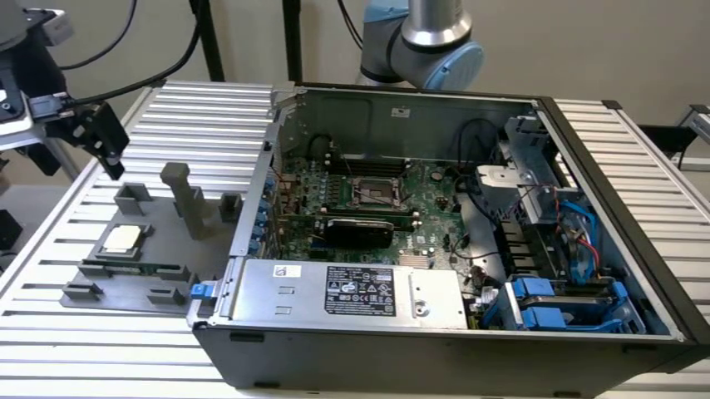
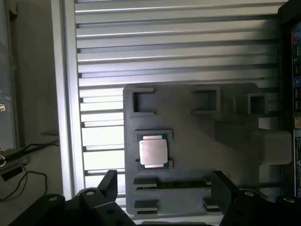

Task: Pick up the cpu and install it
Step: 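Pick up the cpu and move it towards the insertion slot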

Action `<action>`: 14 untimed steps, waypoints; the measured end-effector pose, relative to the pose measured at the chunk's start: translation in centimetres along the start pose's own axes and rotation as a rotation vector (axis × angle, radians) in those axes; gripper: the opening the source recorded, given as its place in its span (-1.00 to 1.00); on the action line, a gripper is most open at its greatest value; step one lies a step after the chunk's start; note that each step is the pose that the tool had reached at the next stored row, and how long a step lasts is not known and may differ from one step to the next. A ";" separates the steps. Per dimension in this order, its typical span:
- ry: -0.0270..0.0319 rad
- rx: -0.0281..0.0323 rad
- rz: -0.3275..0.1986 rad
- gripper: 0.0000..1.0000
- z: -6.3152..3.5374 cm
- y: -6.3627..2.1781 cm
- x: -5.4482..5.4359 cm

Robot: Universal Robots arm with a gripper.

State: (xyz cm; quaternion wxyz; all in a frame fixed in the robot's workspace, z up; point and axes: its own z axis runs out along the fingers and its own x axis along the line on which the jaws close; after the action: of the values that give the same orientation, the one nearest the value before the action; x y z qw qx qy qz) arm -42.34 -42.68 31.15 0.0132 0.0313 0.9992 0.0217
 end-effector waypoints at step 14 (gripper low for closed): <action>0.0004 -0.0002 -0.009 0.77 2.55 -0.13 0.1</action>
State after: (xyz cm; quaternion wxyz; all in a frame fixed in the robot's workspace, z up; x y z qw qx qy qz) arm -42.42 -42.69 28.60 0.0131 0.0267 0.9993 0.0218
